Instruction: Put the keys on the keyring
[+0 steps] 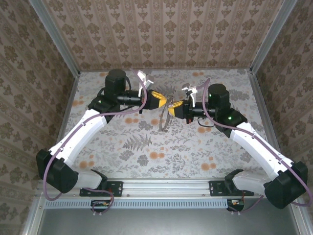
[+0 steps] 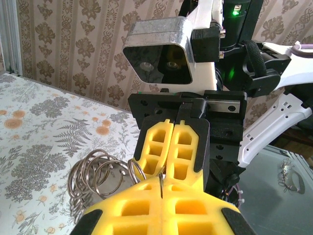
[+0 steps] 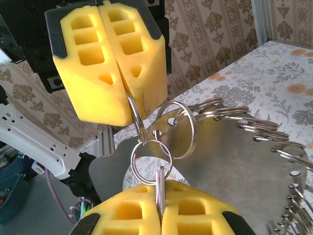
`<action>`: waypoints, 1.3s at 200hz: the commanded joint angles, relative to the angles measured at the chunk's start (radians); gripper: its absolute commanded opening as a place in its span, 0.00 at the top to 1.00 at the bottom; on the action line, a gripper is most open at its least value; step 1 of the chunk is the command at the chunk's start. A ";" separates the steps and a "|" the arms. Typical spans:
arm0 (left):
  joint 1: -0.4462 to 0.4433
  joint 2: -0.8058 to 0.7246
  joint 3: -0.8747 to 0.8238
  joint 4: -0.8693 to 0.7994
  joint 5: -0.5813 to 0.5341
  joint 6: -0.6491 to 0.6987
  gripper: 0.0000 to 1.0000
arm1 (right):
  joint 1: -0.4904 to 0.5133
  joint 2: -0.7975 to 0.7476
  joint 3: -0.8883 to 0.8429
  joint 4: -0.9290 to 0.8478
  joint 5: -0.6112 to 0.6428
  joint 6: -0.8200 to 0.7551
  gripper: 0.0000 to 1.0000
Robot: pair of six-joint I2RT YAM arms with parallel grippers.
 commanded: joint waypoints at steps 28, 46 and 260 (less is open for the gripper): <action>0.004 -0.040 0.010 0.010 -0.031 0.022 1.00 | -0.005 0.023 0.075 -0.138 0.015 -0.067 1.00; -0.004 -0.039 0.014 -0.016 -0.061 0.044 1.00 | -0.005 0.032 0.096 -0.156 0.009 -0.075 1.00; -0.073 -0.017 0.031 -0.163 -0.204 0.175 1.00 | -0.046 0.089 0.229 -0.278 0.033 -0.152 1.00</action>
